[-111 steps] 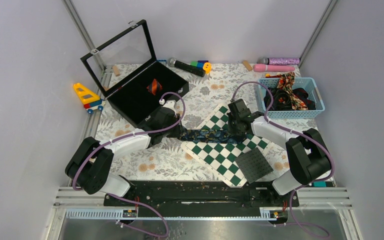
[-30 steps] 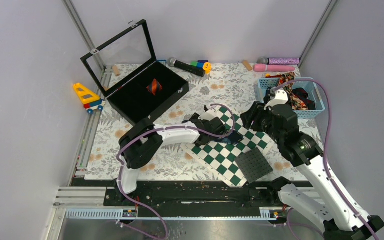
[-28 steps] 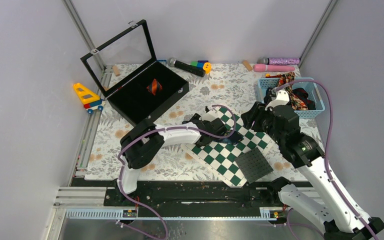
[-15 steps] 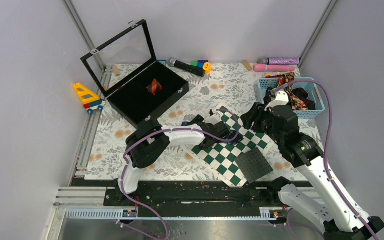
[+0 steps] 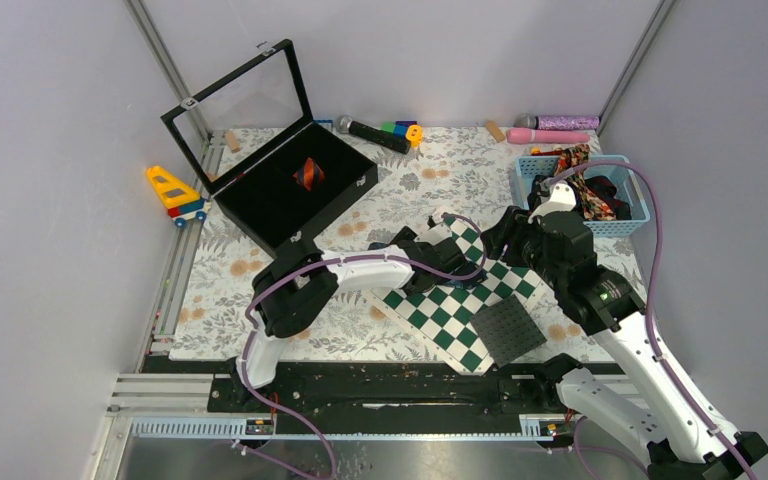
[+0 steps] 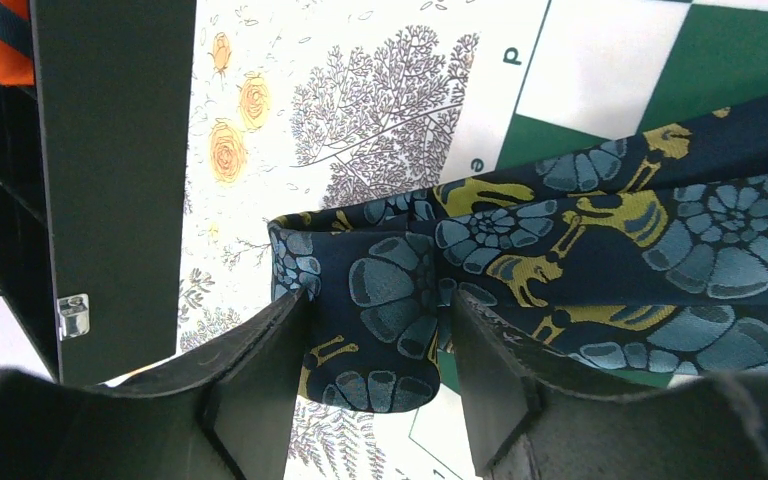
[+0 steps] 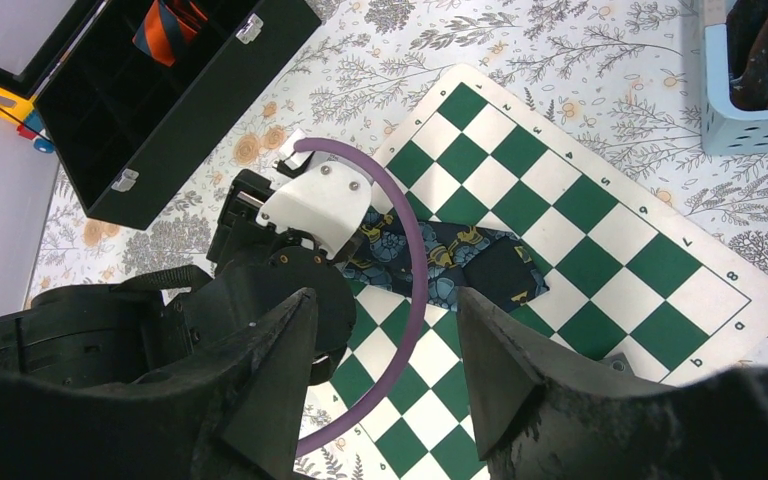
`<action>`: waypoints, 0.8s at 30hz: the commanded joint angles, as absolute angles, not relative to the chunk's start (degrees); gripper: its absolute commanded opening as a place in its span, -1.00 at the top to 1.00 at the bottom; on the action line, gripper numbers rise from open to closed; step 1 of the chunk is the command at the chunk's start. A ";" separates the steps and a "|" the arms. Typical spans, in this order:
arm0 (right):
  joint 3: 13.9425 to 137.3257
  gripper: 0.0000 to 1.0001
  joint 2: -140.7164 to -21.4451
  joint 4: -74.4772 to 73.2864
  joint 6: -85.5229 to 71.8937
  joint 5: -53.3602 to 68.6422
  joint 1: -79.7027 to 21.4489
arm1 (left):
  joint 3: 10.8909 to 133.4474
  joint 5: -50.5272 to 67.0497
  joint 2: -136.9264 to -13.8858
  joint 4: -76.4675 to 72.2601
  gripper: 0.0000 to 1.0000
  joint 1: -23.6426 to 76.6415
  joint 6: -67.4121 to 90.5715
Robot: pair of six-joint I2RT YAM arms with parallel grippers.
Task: Roll the ties
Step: Roll the tie at the center of the board.
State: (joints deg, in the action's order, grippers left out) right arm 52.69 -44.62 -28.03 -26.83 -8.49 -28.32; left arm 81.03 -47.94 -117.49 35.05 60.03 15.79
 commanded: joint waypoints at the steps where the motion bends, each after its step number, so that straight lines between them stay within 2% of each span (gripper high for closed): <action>1: 52.56 -0.22 -44.58 -27.56 -27.58 -9.23 -27.97 | 83.28 -44.17 -117.86 34.72 -0.08 60.47 15.29; 16: 52.87 -0.23 -44.09 -27.55 -27.71 -8.95 -27.95 | 81.86 -37.23 -117.36 32.23 -0.14 60.32 18.67; 24: 56.42 -0.23 -44.82 -27.65 -25.35 -9.92 -27.98 | 81.71 -37.71 -116.69 32.17 -0.14 58.76 19.28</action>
State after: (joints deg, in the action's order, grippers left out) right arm 52.64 -44.62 -28.03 -27.03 -8.49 -28.32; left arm 81.41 -42.57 -117.49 33.39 59.72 16.58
